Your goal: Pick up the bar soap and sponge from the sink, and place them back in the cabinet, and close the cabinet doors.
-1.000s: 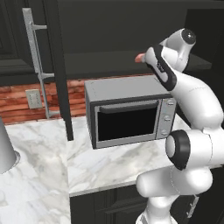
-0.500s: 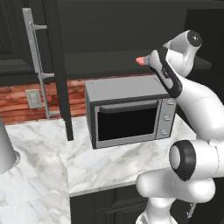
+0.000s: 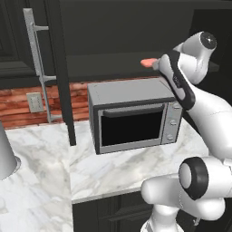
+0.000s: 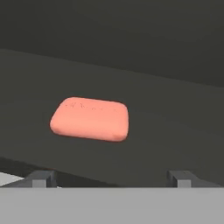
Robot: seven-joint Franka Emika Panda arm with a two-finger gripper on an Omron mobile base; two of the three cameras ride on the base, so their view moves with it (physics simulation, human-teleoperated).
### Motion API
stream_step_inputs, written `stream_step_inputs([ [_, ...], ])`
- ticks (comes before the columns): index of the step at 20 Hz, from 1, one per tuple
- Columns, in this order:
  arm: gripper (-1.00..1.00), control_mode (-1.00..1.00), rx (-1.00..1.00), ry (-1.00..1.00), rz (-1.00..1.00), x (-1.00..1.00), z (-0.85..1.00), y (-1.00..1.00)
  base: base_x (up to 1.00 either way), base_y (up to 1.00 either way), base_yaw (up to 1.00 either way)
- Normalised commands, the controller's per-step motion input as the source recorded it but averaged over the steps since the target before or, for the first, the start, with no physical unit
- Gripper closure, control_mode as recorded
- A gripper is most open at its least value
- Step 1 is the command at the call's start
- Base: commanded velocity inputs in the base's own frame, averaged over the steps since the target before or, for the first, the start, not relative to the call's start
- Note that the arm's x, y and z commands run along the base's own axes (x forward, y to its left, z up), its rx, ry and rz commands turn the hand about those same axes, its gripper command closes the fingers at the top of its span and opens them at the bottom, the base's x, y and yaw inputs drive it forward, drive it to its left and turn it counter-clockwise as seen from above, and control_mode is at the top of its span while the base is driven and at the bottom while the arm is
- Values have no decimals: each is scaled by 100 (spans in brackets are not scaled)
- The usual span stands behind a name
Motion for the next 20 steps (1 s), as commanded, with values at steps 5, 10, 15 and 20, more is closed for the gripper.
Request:
stream_step_inputs([
  [5,-100,-100,0,7,-9,-61,0,3,0,0,0],
  [10,-100,-100,0,6,-13,-72,0,3,0,0,0],
  [15,-100,-100,0,1,-8,-81,0,0,0,0,0],
  [20,-100,-100,1,5,-2,-91,-5,0,0,0,0],
])
